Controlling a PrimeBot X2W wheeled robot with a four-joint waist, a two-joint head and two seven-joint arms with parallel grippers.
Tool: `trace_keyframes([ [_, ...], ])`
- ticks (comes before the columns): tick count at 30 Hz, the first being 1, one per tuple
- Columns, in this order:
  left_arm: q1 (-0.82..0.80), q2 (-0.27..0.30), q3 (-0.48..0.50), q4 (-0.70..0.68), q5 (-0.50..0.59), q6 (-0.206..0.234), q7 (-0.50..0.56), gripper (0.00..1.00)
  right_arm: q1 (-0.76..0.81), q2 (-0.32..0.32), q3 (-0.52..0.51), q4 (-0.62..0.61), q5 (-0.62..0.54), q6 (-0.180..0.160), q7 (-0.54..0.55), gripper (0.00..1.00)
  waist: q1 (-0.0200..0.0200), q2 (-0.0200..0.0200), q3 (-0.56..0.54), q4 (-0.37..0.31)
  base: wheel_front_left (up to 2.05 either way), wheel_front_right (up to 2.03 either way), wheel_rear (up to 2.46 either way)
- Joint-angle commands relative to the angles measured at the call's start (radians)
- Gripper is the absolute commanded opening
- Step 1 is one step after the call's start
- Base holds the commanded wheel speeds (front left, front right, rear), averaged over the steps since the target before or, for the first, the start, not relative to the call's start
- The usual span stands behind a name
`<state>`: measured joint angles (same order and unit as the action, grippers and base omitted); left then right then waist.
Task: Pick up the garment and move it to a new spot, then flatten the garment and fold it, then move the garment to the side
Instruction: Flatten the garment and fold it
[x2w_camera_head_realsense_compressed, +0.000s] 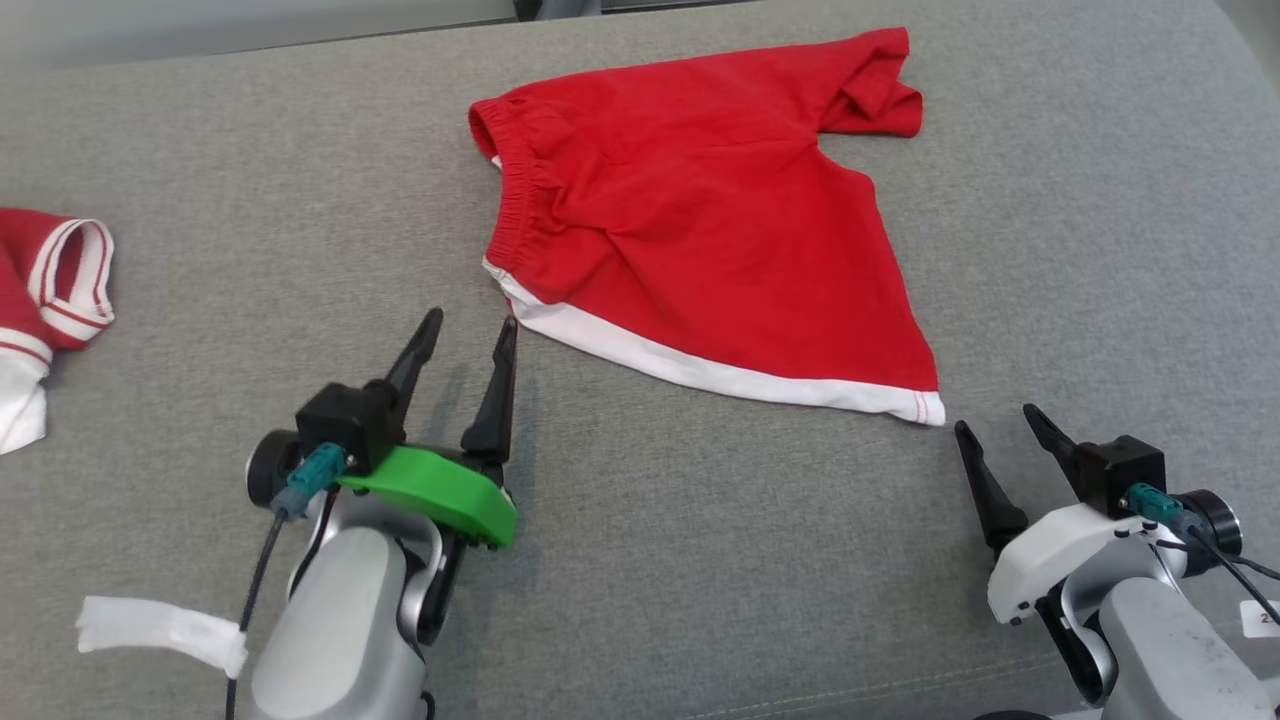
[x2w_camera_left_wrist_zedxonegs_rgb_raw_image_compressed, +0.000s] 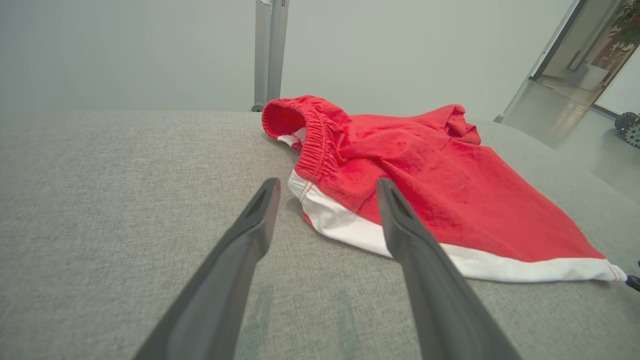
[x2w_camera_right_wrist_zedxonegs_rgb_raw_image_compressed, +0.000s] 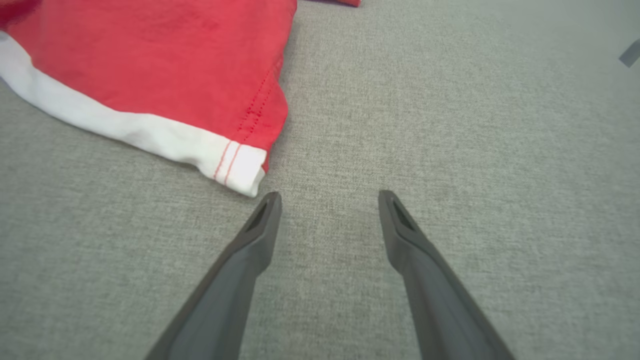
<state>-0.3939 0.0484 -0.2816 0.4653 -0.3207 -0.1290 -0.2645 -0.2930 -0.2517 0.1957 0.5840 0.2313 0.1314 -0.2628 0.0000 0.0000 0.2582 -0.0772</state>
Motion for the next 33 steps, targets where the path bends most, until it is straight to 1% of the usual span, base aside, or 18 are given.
trace_keyframes([
  [1, -0.033, 0.004, 0.012, 0.019, 0.009, -0.002, 0.000, 1.00, -0.009, 0.006, -0.003, -0.010, -0.011, -0.001, -0.003, 1.00, 0.0000, 0.0000, 0.045, -0.055, 0.00, 0.00, 0.00],
  [6, -0.138, 0.033, 0.068, 0.109, 0.013, -0.002, 0.000, 1.00, -0.022, 0.030, -0.001, -0.034, -0.010, -0.001, -0.003, 1.00, 0.0000, 0.0000, 0.085, -0.116, 0.00, 0.00, 0.00],
  [7, -0.172, 0.051, 0.074, 0.142, 0.008, -0.002, 0.000, 1.00, -0.024, 0.038, 0.000, -0.045, -0.010, -0.001, -0.003, 1.00, 0.0000, 0.0000, 0.100, -0.135, 0.00, 0.00, 0.00],
  [13, -0.246, 0.105, 0.032, 0.208, -0.040, -0.002, 0.000, 1.00, -0.035, 0.048, -0.001, -0.059, -0.001, -0.001, -0.003, 1.00, 0.0000, 0.0000, 0.135, -0.169, 0.00, 0.00, 0.00],
  [16, -0.264, 0.116, 0.017, 0.249, -0.062, -0.002, 0.000, 1.00, -0.038, 0.049, 0.000, -0.058, 0.001, -0.001, -0.003, 1.00, 0.0000, 0.0000, 0.140, -0.175, 0.00, 0.00, 0.00],
  [17, -0.276, 0.118, 0.012, 0.266, -0.079, -0.002, 0.000, 0.92, -0.039, 0.051, 0.001, -0.058, 0.002, -0.001, -0.003, 1.00, 0.0000, 0.0000, 0.141, -0.177, 0.00, 0.00, 0.00],
  [18, -0.286, 0.120, 0.007, 0.282, -0.094, -0.002, 0.000, 0.19, -0.039, 0.054, 0.003, -0.058, 0.001, -0.001, -0.003, 1.00, 0.0000, 0.0000, 0.141, -0.179, 0.00, 0.00, 0.00],
  [19, -0.292, 0.118, 0.003, 0.290, -0.115, -0.002, 0.000, 0.00, -0.040, 0.056, 0.004, -0.059, 0.003, -0.001, -0.003, 1.00, 0.0000, 0.0000, 0.141, -0.180, 0.00, 0.00, 0.00],
  [21, -0.296, 0.123, -0.010, 0.292, -0.152, -0.002, 0.000, 0.00, -0.040, 0.056, 0.002, -0.061, 0.007, -0.001, -0.003, 1.00, 0.0000, 0.0000, 0.136, -0.178, 0.00, 0.00, 0.00],
  [25, -0.257, 0.139, -0.025, 0.238, -0.179, -0.002, 0.000, 0.00, -0.021, 0.060, -0.007, -0.068, 0.011, -0.001, -0.003, 1.00, 0.0000, 0.0000, 0.113, -0.151, 0.00, 0.00, 0.00],
  [27, -0.206, 0.132, 0.001, 0.176, -0.174, -0.002, 0.000, 0.00, -0.005, 0.057, -0.017, -0.064, 0.014, -0.001, -0.003, 1.00, 0.0000, 0.0000, 0.087, -0.110, 0.00, 0.00, 0.00],
  [33, -0.098, 0.101, 0.057, 0.086, -0.131, -0.001, 0.000, 0.00, 0.021, 0.062, -0.011, -0.041, 0.023, -0.001, -0.001, 1.00, 0.0000, 0.0000, 0.040, -0.008, 0.00, 0.00, 0.00],
])
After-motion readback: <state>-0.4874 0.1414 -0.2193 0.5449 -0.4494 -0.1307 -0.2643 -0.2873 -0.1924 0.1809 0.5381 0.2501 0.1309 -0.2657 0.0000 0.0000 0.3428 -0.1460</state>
